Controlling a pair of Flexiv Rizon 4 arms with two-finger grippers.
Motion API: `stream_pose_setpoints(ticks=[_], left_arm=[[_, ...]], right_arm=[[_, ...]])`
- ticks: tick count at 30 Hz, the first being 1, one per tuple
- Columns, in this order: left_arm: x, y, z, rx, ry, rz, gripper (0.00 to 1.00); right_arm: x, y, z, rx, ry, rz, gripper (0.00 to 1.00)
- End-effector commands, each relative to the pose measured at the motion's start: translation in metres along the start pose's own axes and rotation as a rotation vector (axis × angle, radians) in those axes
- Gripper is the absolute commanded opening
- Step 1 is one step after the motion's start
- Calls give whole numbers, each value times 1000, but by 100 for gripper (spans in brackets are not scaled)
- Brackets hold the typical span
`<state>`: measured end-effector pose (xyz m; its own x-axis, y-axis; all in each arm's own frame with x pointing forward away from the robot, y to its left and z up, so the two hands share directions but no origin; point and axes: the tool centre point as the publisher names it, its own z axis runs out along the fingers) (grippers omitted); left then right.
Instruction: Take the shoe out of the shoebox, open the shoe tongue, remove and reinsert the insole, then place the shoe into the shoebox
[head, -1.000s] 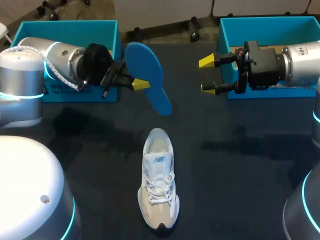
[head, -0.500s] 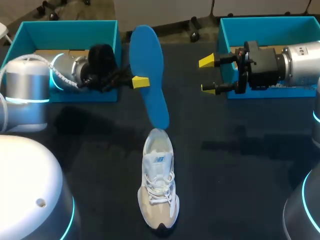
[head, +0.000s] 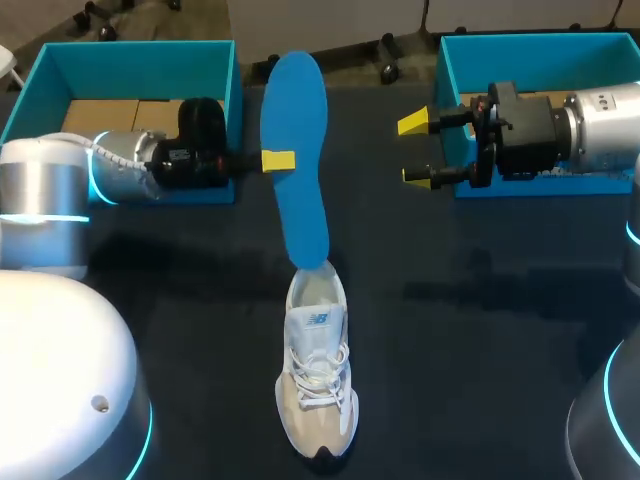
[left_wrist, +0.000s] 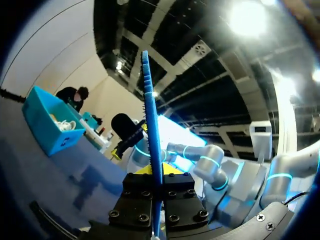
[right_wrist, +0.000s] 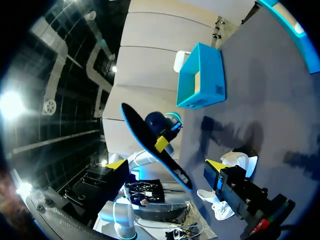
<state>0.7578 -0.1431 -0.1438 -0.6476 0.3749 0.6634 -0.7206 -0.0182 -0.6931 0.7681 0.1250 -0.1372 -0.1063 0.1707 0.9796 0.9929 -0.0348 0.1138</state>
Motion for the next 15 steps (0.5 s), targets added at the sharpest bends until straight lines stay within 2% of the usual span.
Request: stream_pose_setpoints(ticks=[1,4,9,15], left_arm=[[7,4,8,56,-274,-299,0],[0,7,12,34,-314,-344,0],[-11,6,19,39,-360,-406,0],[-24,8,24,25,-375,-535,0]], right_arm=[[0,0,1,0,-3,1,100],[0,0,1,0,-3,1,100],[0,0,1,0,-3,1,100],[0,0,1,0,-3,1,100]])
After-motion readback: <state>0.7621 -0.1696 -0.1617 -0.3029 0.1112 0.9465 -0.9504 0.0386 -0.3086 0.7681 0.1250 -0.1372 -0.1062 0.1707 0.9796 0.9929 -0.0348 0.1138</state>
